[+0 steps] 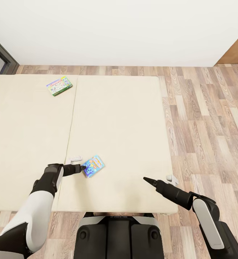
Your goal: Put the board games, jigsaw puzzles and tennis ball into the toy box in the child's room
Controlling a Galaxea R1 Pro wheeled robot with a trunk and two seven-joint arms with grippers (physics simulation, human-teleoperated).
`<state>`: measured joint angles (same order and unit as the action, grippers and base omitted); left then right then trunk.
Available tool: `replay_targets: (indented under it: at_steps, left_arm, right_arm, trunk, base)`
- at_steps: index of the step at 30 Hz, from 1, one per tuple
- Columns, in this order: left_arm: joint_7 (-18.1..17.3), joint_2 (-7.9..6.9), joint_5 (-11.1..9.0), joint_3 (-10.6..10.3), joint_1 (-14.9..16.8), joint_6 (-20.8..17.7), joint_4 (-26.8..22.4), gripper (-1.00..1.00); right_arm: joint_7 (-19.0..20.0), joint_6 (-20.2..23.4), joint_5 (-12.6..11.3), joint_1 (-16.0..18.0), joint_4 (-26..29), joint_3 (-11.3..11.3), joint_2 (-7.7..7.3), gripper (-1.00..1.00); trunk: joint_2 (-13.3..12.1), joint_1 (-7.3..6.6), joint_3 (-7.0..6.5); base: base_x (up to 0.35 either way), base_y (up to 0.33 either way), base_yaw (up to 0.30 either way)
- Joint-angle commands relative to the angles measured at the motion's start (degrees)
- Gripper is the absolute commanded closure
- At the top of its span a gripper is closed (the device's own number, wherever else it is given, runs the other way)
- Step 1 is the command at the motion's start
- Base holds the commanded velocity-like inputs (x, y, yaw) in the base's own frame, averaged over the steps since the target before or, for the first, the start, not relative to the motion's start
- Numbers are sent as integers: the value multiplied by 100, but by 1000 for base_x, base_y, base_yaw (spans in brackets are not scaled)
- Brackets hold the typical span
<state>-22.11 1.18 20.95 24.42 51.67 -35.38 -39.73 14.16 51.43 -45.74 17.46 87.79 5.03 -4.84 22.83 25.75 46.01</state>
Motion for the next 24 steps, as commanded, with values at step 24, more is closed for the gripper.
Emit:
replay_targets:
  at_steps: [24]
  left_arm:
    - [-122, 85, 15, 32, 17, 477, -35, -100]
  right_arm:
    - [43, 22, 39, 5, -182, 7, 0, -100]
  trunk:
    - [9, 3, 6]
  base:
    - [0, 0, 0]
